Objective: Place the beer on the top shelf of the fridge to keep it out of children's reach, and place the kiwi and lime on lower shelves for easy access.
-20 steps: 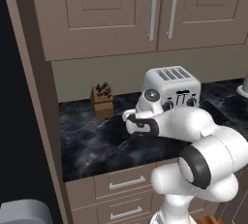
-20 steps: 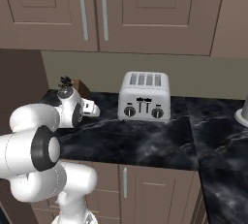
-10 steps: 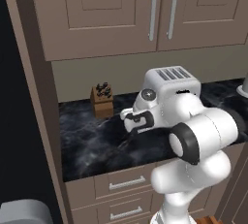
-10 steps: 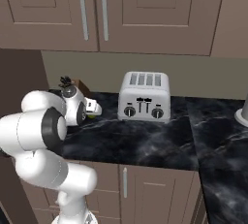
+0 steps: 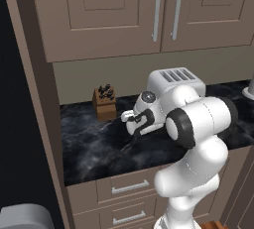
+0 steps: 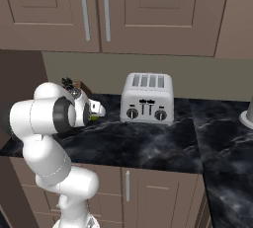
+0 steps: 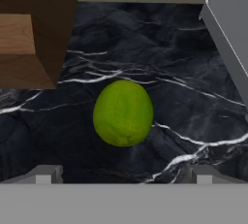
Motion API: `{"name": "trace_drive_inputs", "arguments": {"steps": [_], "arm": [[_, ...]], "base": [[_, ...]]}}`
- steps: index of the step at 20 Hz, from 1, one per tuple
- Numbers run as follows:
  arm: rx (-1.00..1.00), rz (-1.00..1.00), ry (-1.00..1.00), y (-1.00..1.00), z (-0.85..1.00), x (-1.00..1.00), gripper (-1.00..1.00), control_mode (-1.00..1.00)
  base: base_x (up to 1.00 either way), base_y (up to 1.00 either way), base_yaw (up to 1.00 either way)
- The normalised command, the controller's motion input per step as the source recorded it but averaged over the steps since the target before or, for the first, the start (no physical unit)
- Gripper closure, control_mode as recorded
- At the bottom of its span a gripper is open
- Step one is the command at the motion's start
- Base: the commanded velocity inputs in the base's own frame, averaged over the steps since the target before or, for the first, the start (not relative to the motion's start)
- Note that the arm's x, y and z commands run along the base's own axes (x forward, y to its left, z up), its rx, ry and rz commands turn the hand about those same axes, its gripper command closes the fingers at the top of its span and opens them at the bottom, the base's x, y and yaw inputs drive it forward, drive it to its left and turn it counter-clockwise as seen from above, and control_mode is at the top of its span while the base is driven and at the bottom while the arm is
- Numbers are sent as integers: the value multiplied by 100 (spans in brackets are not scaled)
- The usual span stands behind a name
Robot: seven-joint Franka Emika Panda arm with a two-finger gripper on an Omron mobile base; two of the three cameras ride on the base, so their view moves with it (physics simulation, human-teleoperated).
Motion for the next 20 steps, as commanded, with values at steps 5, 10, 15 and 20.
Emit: {"name": "trace_drive_inputs", "arguments": {"steps": [5,10,15,20], "arm": [[0,0,0,3,-16,27,-100,-100],[0,0,0,0,-17,26,-100,-100],[0,0,1,1,-20,23,-100,-100],[0,0,2,3,-23,17,-100,-100]], "base": [[0,0,0],[0,0,0],[0,0,0],[0,0,0]]}}
